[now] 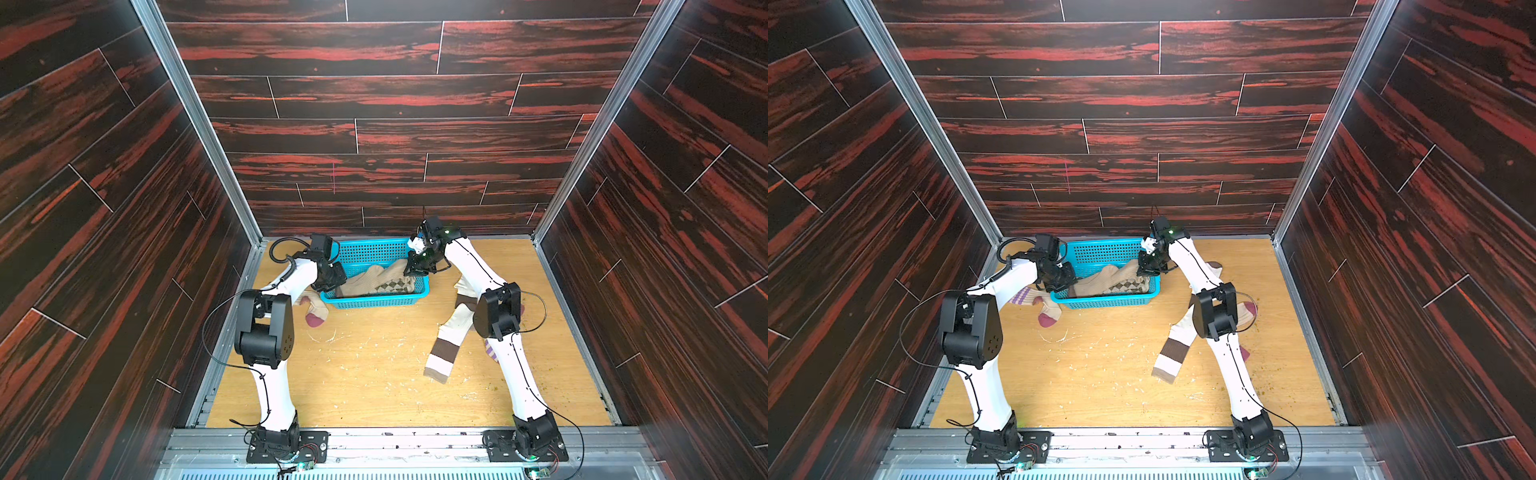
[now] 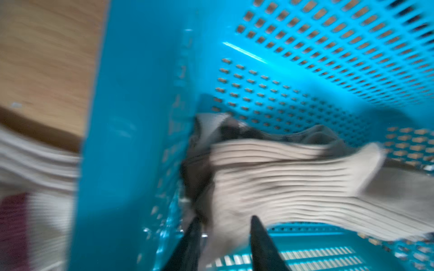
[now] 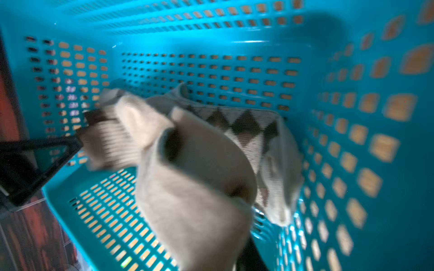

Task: Place the socks together as a pair
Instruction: Place a pair of socks in the bin.

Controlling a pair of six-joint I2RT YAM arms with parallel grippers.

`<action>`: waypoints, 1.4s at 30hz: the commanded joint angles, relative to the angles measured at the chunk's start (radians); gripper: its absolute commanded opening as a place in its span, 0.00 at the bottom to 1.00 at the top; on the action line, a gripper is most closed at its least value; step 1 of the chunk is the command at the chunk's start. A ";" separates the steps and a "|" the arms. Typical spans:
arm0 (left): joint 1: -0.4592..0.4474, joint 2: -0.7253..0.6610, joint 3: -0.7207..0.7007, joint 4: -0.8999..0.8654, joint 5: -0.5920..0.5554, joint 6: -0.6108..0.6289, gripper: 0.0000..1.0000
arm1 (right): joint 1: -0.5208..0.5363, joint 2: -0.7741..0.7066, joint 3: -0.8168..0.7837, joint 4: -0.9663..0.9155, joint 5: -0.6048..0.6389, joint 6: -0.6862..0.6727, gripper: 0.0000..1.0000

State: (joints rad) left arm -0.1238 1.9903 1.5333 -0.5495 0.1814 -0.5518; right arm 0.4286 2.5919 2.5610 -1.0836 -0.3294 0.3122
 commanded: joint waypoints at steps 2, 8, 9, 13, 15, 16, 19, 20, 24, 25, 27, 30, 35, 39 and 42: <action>0.030 -0.011 -0.049 -0.056 -0.050 -0.029 0.53 | -0.011 0.029 -0.028 -0.065 0.086 0.000 0.38; 0.030 -0.071 -0.017 -0.083 -0.078 -0.057 0.55 | -0.011 -0.025 -0.056 -0.105 0.152 0.034 0.51; 0.030 -0.079 -0.007 -0.097 -0.084 -0.060 0.55 | -0.011 -0.036 -0.061 -0.121 0.174 0.040 0.53; 0.030 -0.114 0.011 -0.122 -0.118 -0.061 0.55 | -0.011 -0.081 -0.103 -0.163 0.233 0.055 0.54; 0.030 -0.130 0.012 -0.131 -0.134 -0.060 0.55 | -0.012 -0.119 -0.148 -0.161 0.253 0.064 0.55; 0.030 -0.136 0.015 -0.135 -0.142 -0.058 0.55 | -0.011 -0.135 -0.164 -0.159 0.261 0.068 0.56; 0.030 -0.148 0.028 -0.147 -0.146 -0.059 0.56 | -0.010 -0.170 -0.192 -0.157 0.278 0.081 0.58; 0.030 -0.149 0.036 -0.150 -0.145 -0.060 0.57 | -0.012 -0.173 -0.190 -0.160 0.278 0.082 0.58; 0.028 -0.161 0.079 -0.171 -0.127 -0.063 0.58 | -0.011 -0.186 -0.153 -0.163 0.281 0.084 0.59; 0.023 -0.171 0.087 -0.174 -0.121 -0.063 0.58 | -0.011 -0.200 -0.147 -0.155 0.278 0.082 0.59; 0.018 -0.193 0.100 -0.184 -0.099 -0.057 0.58 | -0.011 -0.242 -0.156 -0.134 0.276 0.074 0.59; 0.014 -0.268 0.089 -0.164 -0.068 -0.040 0.61 | -0.016 -0.340 -0.208 -0.082 0.273 0.045 0.63; 0.014 -0.348 0.061 -0.139 -0.022 -0.024 0.68 | -0.046 -0.440 -0.263 -0.053 0.137 0.003 0.69; -0.001 -0.389 0.037 -0.138 0.015 -0.004 0.71 | -0.052 -0.540 -0.370 -0.033 0.127 -0.023 0.69; -0.074 -0.446 0.027 -0.186 -0.049 0.082 0.73 | -0.059 -0.708 -0.567 0.014 0.132 -0.061 0.70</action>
State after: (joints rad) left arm -0.1398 1.5948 1.5833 -0.6876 0.1528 -0.5495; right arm 0.3740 1.9755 2.1078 -1.0767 -0.1741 0.3023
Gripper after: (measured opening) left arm 0.725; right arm 0.700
